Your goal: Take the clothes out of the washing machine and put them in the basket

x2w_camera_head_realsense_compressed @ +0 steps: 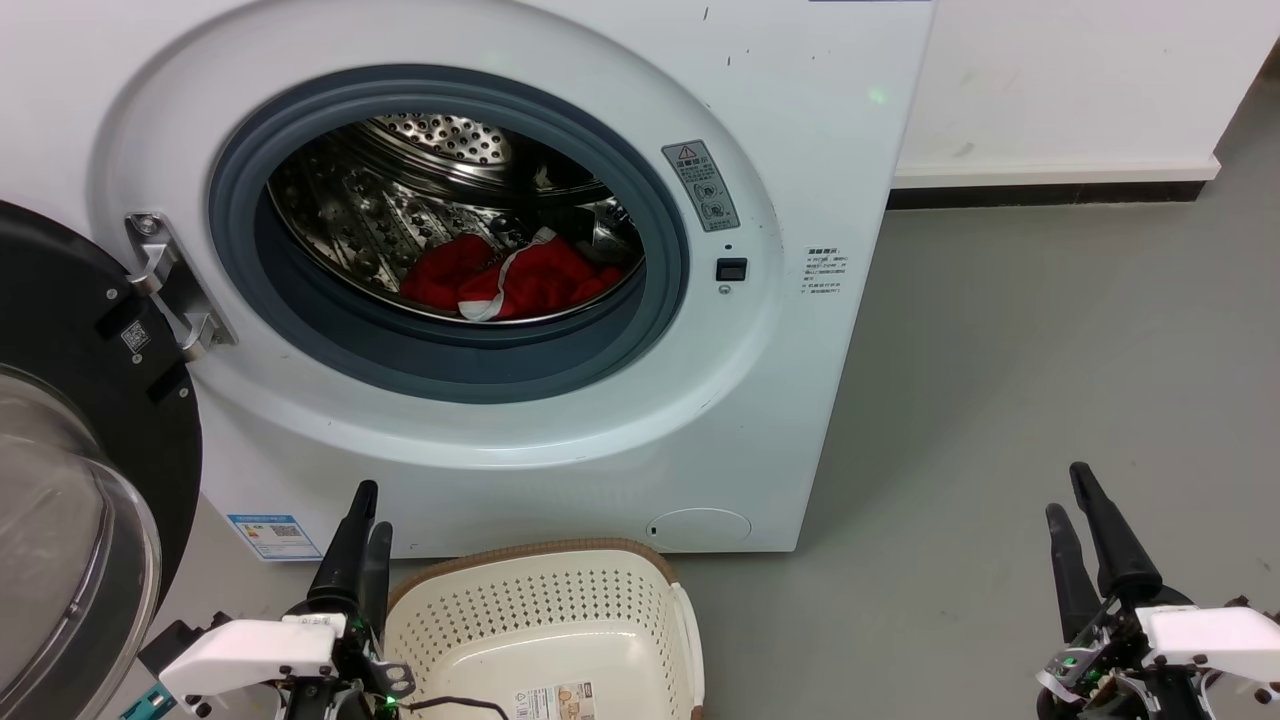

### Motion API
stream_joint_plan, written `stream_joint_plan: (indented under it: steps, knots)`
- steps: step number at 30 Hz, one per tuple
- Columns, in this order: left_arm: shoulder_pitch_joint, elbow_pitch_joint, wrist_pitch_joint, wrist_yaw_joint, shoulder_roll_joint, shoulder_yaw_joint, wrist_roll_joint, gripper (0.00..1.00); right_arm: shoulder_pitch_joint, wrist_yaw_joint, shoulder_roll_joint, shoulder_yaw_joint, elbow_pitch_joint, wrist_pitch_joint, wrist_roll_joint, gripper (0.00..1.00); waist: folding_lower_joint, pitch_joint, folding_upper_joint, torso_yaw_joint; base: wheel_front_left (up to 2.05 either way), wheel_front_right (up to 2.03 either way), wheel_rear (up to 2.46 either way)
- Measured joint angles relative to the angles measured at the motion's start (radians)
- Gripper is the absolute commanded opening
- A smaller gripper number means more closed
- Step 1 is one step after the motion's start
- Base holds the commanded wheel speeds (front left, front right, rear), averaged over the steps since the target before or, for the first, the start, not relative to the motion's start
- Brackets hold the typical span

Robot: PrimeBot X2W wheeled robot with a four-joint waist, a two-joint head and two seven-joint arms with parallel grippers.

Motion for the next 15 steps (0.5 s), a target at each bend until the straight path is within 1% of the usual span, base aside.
stream_joint_plan:
  steps: [5,9,10,15]
  knots:
    - [0.000,-0.027,-0.024,0.000,0.000,-0.014,0.061,1.00,0.020,0.000,0.000,0.000,-0.034,-0.023,-0.040,1.00,0.0000,0.000,0.0000,0.001,0.00,0.00,0.00]
    - [0.000,-0.052,-0.042,0.000,0.000,-0.025,0.127,1.00,0.029,0.000,0.001,-0.002,-0.067,-0.042,-0.105,1.00,0.0000,-0.001,0.0000,0.003,0.00,0.00,0.00]
    - [0.000,-0.052,-0.042,0.000,0.000,-0.025,0.127,1.00,0.029,0.000,0.001,-0.002,-0.067,-0.042,-0.105,1.00,0.0000,-0.001,0.0000,0.003,0.00,0.00,0.00]
    - [0.000,-0.087,-0.064,0.016,0.000,-0.043,0.221,1.00,0.046,0.000,0.001,-0.002,-0.107,-0.063,-0.211,1.00,0.0000,-0.002,0.0000,0.004,0.00,0.00,0.00]
